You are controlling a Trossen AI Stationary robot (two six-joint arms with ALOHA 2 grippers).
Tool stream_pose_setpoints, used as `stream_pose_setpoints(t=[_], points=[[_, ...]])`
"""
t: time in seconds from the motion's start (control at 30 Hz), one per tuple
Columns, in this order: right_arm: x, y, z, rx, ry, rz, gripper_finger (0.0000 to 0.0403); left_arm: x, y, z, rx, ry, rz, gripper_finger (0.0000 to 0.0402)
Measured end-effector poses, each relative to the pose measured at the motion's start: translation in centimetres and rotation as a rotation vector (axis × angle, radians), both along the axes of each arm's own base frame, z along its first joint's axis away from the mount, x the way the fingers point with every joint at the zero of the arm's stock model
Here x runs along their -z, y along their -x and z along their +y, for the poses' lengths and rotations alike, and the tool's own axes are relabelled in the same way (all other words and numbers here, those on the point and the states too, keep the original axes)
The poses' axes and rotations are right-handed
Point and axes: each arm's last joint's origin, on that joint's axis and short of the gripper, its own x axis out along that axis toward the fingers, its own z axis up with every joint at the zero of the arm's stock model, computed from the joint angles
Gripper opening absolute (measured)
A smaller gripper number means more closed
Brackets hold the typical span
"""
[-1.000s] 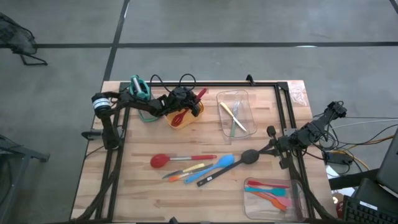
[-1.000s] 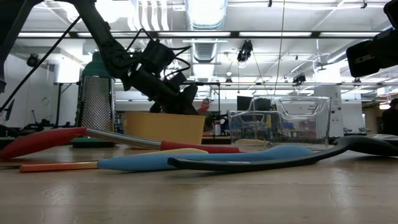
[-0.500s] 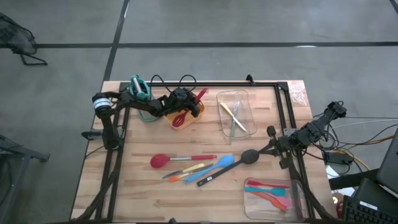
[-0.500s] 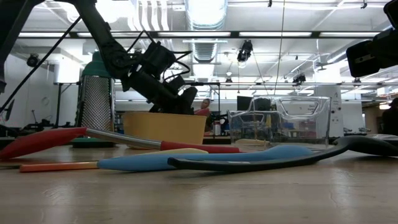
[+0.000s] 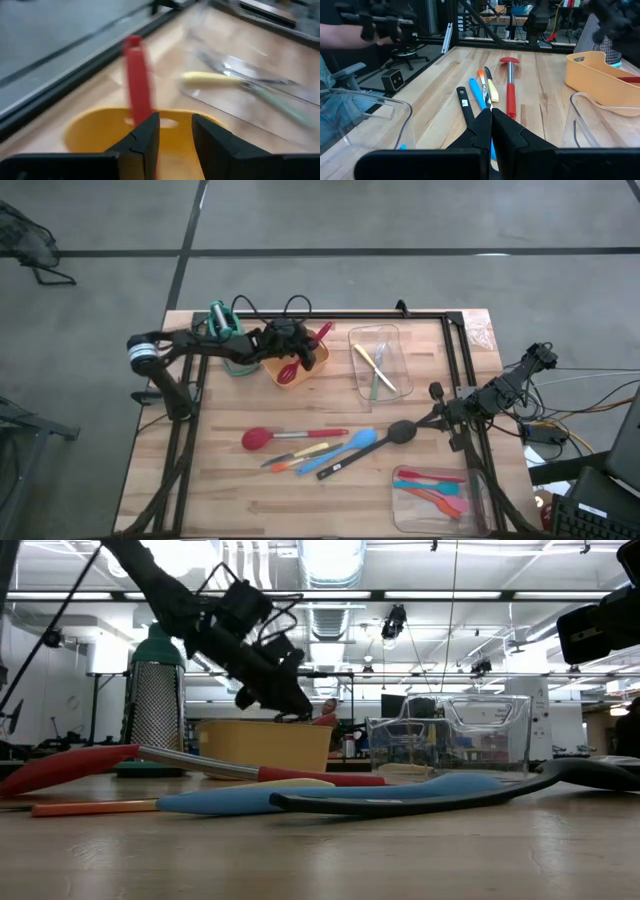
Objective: Pick & Place Kitchen Items
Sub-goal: Put the bottom red slotted spoon into the orange bin, then put the yellow kitchen knife into the top transparent bin
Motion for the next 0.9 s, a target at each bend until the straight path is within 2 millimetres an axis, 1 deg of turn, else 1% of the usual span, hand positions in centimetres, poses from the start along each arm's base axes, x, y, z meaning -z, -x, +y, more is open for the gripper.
stream_pose_setpoints(t=[0.1,0.2,0.33,0.4,0.53,0.7,0.8,0.9], points=[[0.0,0.0,0.0,0.000,0.000,0.000,0.0008,-1.2,0.3,-1.3,0.113,0.005,0.008,0.0120],[0.0,0.0,0.0,0.000,0.000,0.000,0.0008,-2.2,0.4,-3.3,0.255,-0.005,0.012,0.0120],[0.0,0.0,0.0,0.000,0.000,0.000,0.0008,-3.1,0.4,-6.8,0.473,-0.022,0.034,0.0120],[0.0,0.0,0.0,0.000,0.000,0.000,0.0008,-3.4,0.3,-8.7,0.549,-0.018,0.036,0.0120],[0.0,0.0,0.0,0.000,0.001,0.001,0.0008,-3.4,0.0,-12.5,0.668,-0.004,0.044,0.0120],[0.0,0.0,0.0,0.000,0.000,0.001,0.0008,-2.9,0.0,-17.7,0.806,0.035,0.065,0.0120],[0.0,0.0,0.0,0.001,0.000,0.000,0.0008,-2.5,0.3,-20.5,0.817,0.026,0.079,0.0120],[0.0,0.0,0.0,0.000,0.000,0.000,0.0008,-1.7,0.4,-22.9,0.763,0.046,0.097,0.0120]])
